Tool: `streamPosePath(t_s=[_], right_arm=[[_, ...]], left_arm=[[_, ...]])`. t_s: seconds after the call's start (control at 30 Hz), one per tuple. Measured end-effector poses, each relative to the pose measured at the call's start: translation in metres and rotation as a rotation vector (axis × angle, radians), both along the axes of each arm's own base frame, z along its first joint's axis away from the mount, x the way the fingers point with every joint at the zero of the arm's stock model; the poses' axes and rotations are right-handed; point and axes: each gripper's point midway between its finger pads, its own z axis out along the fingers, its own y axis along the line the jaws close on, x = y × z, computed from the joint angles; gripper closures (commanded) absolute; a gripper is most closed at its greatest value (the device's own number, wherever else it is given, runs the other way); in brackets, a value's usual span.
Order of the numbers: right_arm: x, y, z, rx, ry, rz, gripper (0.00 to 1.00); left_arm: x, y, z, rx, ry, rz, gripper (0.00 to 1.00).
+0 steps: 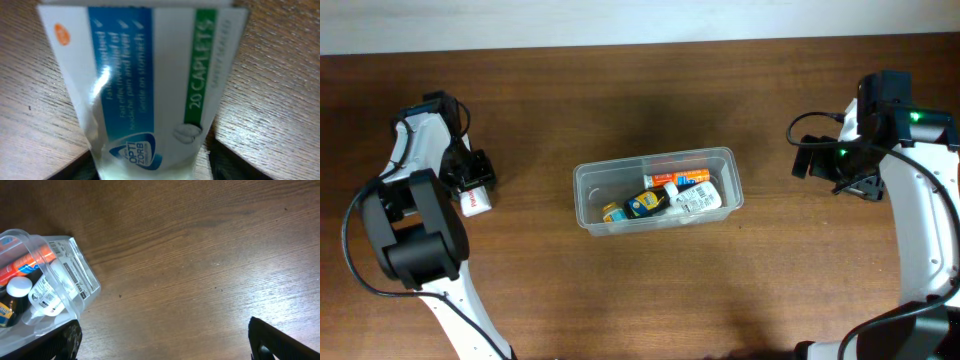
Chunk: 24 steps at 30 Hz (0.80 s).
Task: Pack container
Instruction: 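Grasp the white Panadol box with the left gripper, place in container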
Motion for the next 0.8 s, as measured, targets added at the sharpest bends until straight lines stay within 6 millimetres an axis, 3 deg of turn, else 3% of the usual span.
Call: streamPosePath(t_s=[0.03,0.1,0.33,0.47,0.53,0.67,0.8], right_arm=[[0.000,0.000,0.000,0.000,0.000,0.000,0.02],[0.000,0.000,0.000,0.000,0.000,0.000,0.02],[0.000,0.000,0.000,0.000,0.000,0.000,0.02],[0.000,0.000,0.000,0.000,0.000,0.000,0.02],[0.000,0.000,0.000,0.000,0.000,0.000,0.02],[0.000,0.000,0.000,0.000,0.000,0.000,0.02],[0.000,0.000,0.000,0.000,0.000,0.000,0.02]], left_arm=[[0.000,0.000,0.000,-0.001,0.000,-0.002,0.61],[-0.002,0.000,0.000,-0.001,0.008,-0.005,0.65],[-0.014,-0.004,0.005,-0.016,0.064,-0.008,0.65],[-0.009,-0.007,0.015,-0.013,0.053,-0.020,0.65],[0.000,-0.012,0.030,-0.003,0.015,-0.039,0.65],[0.022,-0.048,0.086,0.010,-0.142,-0.135,0.65],[0.032,-0.117,0.160,-0.018,-0.340,-0.312,0.65]])
